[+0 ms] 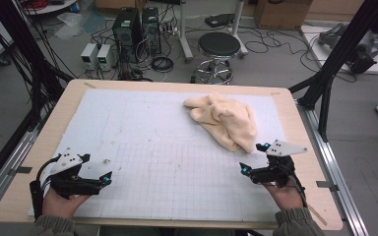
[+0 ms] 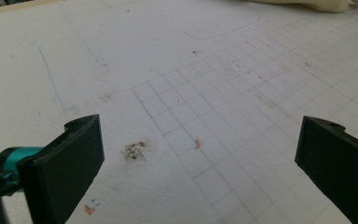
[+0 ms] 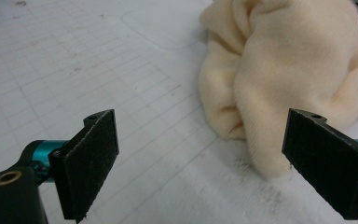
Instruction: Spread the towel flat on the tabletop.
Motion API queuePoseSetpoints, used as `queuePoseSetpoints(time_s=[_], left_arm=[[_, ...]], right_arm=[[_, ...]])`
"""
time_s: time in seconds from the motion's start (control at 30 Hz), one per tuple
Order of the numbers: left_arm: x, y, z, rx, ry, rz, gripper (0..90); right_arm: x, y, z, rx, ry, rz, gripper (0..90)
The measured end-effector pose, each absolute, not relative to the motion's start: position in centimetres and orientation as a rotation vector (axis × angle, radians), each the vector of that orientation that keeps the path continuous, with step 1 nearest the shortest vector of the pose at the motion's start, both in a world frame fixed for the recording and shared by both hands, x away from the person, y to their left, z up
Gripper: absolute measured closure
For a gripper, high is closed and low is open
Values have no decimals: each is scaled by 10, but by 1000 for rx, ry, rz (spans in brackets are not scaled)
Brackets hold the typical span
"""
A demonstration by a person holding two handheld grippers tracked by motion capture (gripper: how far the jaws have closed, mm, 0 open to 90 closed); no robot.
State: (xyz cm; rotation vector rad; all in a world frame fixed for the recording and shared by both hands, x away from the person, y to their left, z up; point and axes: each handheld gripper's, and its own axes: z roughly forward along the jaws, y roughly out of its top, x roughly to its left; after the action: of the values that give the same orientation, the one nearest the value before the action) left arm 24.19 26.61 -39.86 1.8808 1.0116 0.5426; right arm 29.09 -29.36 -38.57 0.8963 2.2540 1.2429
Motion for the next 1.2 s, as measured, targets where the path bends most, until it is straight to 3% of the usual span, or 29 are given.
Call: queuePoseSetpoints(time_s=[0.4, 0.6, 0.9, 1.2], left_arm=[[243, 268, -398, 1872, 1011, 540, 17], [245, 268, -398, 1870, 1013, 538, 17], [245, 268, -399, 1872, 1013, 538, 17], [247, 267, -400, 1886, 1005, 527, 17]], right_arm=[[353, -290, -334, 885, 2199, 1256, 100], [384, -282, -326, 904, 2209, 1217, 106], [424, -260, -363, 994, 2276, 1114, 171], [442, -243, -397, 1022, 2315, 1016, 273]])
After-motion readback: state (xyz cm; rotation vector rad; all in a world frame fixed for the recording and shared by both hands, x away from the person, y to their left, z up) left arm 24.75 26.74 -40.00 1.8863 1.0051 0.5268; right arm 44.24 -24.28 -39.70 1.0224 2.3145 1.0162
